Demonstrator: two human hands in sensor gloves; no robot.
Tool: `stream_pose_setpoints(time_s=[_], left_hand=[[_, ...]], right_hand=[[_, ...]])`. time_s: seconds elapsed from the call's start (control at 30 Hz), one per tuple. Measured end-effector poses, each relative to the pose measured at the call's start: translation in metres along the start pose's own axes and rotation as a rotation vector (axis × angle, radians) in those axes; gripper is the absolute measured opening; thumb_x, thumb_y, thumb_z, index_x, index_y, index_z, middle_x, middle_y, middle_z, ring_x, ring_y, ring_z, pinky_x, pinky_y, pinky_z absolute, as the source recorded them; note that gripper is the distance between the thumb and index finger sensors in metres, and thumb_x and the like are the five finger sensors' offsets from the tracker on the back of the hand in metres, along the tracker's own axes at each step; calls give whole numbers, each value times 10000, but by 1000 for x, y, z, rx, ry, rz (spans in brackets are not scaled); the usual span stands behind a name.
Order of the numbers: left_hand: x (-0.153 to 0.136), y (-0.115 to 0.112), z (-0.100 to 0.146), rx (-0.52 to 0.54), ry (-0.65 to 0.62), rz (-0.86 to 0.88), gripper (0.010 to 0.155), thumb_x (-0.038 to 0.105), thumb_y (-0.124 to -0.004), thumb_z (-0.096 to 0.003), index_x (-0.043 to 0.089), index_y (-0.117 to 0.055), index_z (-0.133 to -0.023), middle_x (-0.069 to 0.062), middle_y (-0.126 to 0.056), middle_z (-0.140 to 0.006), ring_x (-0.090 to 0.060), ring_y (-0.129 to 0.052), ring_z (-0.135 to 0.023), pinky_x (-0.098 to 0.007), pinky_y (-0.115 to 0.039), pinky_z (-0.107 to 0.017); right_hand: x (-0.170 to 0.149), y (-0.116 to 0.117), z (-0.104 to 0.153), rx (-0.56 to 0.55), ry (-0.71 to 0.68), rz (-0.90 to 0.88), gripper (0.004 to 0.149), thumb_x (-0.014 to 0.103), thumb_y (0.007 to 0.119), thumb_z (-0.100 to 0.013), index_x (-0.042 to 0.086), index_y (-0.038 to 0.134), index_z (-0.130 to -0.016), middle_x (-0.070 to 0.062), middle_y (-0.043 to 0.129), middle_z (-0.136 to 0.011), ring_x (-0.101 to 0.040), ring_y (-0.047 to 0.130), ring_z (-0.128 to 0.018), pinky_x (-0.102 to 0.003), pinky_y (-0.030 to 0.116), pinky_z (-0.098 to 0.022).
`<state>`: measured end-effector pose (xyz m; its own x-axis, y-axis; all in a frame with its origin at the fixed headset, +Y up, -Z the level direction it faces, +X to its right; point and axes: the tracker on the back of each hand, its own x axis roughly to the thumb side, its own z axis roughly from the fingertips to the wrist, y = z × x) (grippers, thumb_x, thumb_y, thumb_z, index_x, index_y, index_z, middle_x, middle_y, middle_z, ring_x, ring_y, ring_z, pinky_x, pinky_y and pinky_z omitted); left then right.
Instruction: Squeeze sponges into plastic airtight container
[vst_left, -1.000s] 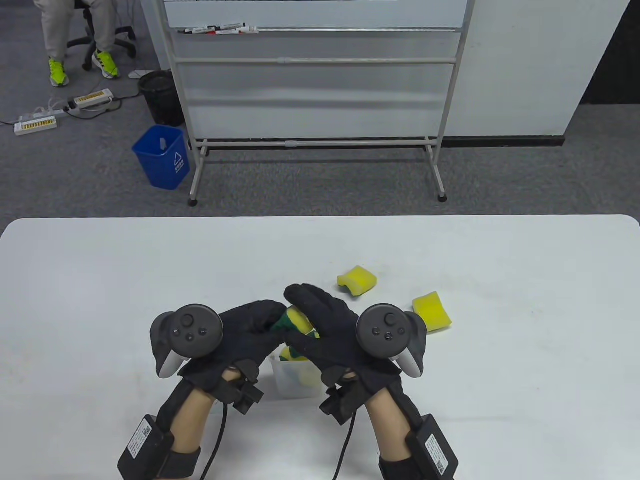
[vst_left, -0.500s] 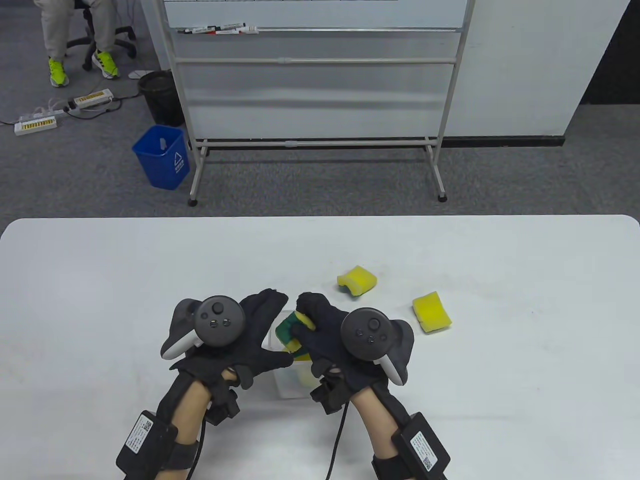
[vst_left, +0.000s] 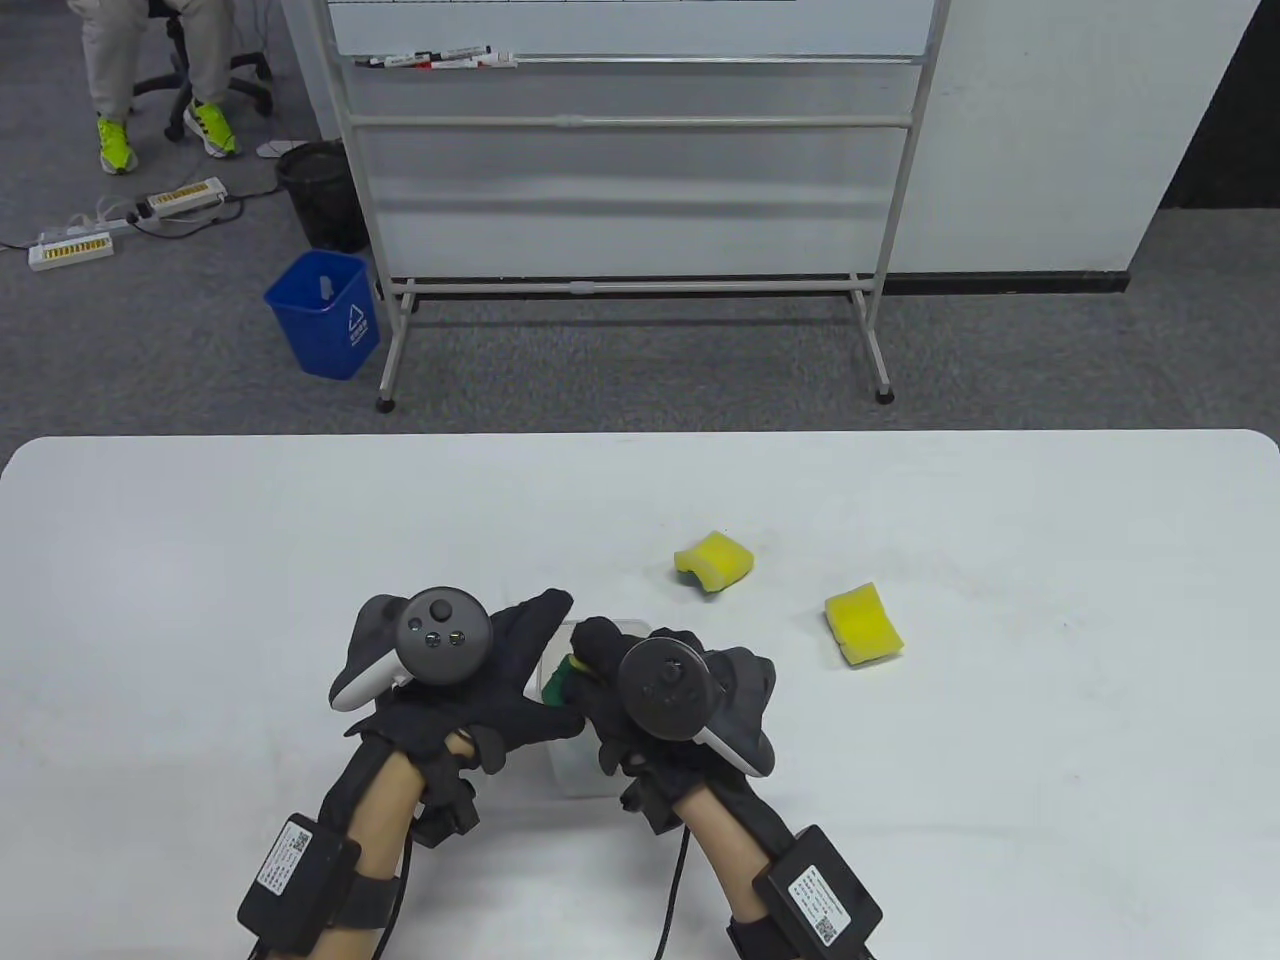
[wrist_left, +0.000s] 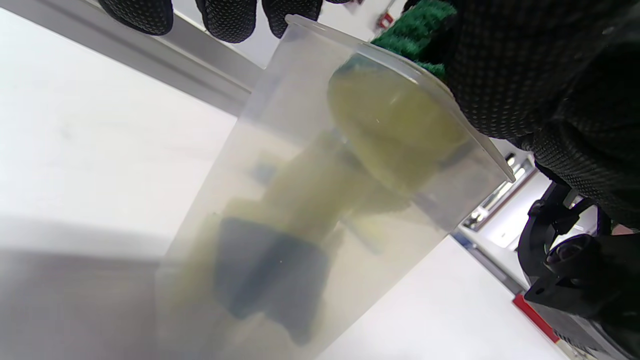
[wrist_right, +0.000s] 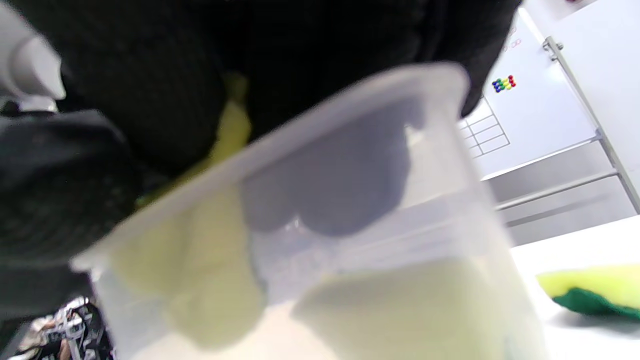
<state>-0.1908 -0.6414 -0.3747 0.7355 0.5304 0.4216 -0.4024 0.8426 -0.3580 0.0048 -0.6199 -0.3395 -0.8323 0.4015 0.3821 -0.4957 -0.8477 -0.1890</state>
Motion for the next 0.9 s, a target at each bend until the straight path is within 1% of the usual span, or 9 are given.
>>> stream_pose_setpoints(time_s=[0.1, 0.17, 0.23, 0.3, 0.5, 0.6, 0.67, 0.9], left_hand=[[0, 0, 0, -1, 2, 1, 1027, 612, -858, -420, 217, -223, -1125, -112, -343, -1239, -434, -413, -1139, -689, -473, -780], [0, 0, 0, -1, 3, 3, 1029, 613, -859, -419, 215, -224, -1125, -113, -344, -1239, -436, -412, -1138, -688, -473, -779], [0, 0, 0, -2, 4, 0, 1027, 612, -860, -420, 218, -225, -1125, -113, -343, -1239, -435, -418, -1137, -685, -476, -780], [0, 0, 0, -3, 5, -4, 1031, 613, -862, -419, 215, -225, -1125, -112, -343, -1239, -435, -419, -1137, -685, -476, -780], [0, -1, 0, -4, 7, -2, 1032, 614, -861, -419, 212, -225, -1125, -116, -339, -1238, -437, -431, -1133, -680, -481, -780], [0, -1, 0, -7, 8, -1, 1044, 619, -864, -408, 215, -221, -1124, -113, -335, -1238, -439, -433, -1132, -678, -482, -781], [0, -1, 0, -8, 8, 1, 1051, 623, -866, -402, 215, -220, -1125, -114, -334, -1239, -440, -434, -1131, -677, -483, -781], [0, -1, 0, -13, 9, 0, 1064, 624, -873, -391, 214, -221, -1125, -117, -331, -1238, -445, -435, -1130, -678, -483, -781]], right_hand=[[2, 2, -1, 17, -5, 33, 536, 402, 947, -383, 218, 852, -877, -6, 1106, -553, -203, 1129, -422, -493, 762, -625], [3, 4, -1, 33, -12, 60, 527, 400, 943, -387, 239, 839, -878, -14, 1104, -556, -203, 1129, -426, -494, 749, -636], [5, 6, -1, 38, -22, 77, 488, 395, 937, -392, 257, 857, -853, -10, 1105, -560, -206, 1131, -428, -502, 737, -645], [4, 6, -2, 66, -20, 76, 460, 395, 936, -396, 253, 878, -830, -18, 1111, -558, -215, 1131, -436, -505, 721, -656], [4, 8, -3, 113, -24, 81, 404, 404, 899, -424, 210, 941, -776, -31, 1125, -578, -264, 1116, -487, -513, 671, -679], [3, 11, -3, 176, -29, 95, 392, 413, 836, -457, 216, 970, -768, -27, 1110, -636, -276, 1078, -567, -520, 613, -707], [2, 12, -3, 206, -35, 80, 407, 413, 802, -471, 206, 969, -779, -40, 1095, -681, -295, 1046, -628, -530, 569, -724], [-3, 17, -5, 310, -31, 64, 458, 438, 713, -502, 217, 942, -831, -20, 1043, -825, -317, 898, -860, -547, 421, -778]])
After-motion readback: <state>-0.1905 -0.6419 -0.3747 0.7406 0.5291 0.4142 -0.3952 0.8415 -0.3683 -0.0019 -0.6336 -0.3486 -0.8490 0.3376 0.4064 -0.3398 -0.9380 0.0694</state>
